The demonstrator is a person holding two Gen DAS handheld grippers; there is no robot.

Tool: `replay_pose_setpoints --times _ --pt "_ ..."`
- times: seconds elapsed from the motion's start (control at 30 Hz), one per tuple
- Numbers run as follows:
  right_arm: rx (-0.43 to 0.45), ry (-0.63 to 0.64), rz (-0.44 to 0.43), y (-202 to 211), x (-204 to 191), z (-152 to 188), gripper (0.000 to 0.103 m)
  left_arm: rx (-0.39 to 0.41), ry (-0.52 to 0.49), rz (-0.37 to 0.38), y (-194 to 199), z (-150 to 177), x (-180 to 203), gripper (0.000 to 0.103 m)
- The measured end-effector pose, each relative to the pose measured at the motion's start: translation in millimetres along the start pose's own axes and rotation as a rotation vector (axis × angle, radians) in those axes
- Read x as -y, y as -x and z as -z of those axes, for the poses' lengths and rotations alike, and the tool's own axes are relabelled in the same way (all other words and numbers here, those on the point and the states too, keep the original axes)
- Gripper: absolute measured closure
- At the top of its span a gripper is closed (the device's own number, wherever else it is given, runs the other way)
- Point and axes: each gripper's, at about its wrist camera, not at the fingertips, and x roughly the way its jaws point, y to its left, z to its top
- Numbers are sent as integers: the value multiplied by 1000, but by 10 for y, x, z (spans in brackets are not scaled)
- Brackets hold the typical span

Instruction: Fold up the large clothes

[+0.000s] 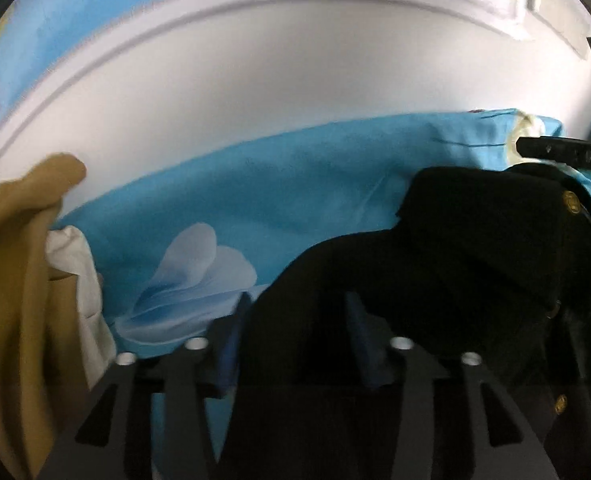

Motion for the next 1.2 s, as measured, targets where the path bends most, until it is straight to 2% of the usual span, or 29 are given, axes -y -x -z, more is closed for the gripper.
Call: replay_pose_setpoints --times 0.03,0.07,0.1,0.13,0.2,0.3,0.4,0.43,0.47,0.5,0.53,0.57,0.6,0.63,0.7,0.73,0.87,0.9,0.97,1.0,1.1,1.2 --pt "27 -7 -41 177 50 42 32 32 -17 -2 110 24 13 35" --pt "63 -10 -65 407 98 109 24 68 -38 -3 228 56 27 28" --pt "84 -5 -74 584 150 180 17 93 -59 0 318 83 41 28" --pt "96 1 -102 836 233 320 14 115 -84 3 417 116 72 28" --pt "40 -14 -147 1152 417 647 8 141 -131 26 606 199 158 27" --pt "-42 -46 -147 1387 625 1234 8 146 -175 101 876 393 223 22" --pt "-143 -109 -147 1549 786 1895 8 132 -206 149 998 600 278 21" --pt "-175 -154 -173 1596 842 2143 8 127 -213 160 1037 689 298 20" --pt "-191 -207 -235 1629 888 2370 8 120 -216 169 1078 745 312 20" --pt "-199 -241 -273 1630 893 2499 8 114 -219 179 1097 807 323 20" --pt "-213 -283 -314 1631 903 2678 9 107 -222 189 1113 891 332 20" --pt "-215 -311 -363 1626 884 2821 17 103 -223 195 1107 944 343 20" --pt "-219 -312 -408 1609 824 2907 37 100 -222 199 1107 1009 357 20" --pt "-219 -303 -426 1607 769 2929 50 97 -221 201 1081 1029 388 20" --pt "-197 -251 -437 1634 608 2918 87 94 -212 217 1099 1103 415 20" --pt "-185 -234 -413 1679 573 2852 97 96 -209 212 1129 1126 414 20" --pt "-38 -146 -275 2209 567 2382 97 120 -184 199 1306 1251 327 20" --pt "16 -112 -182 2405 593 2207 97 125 -176 196 1346 1279 298 20" --pt "81 -83 -90 2625 682 1947 97 141 -160 172 1438 1332 185 20" --pt "116 -72 1 2696 743 1808 97 147 -145 160 1474 1360 117 20" --pt "139 -67 107 2572 943 1553 97 155 -90 134 1551 1430 -120 19" --pt "57 -130 139 2086 1204 1523 96 134 -30 104 1565 1563 -376 17"
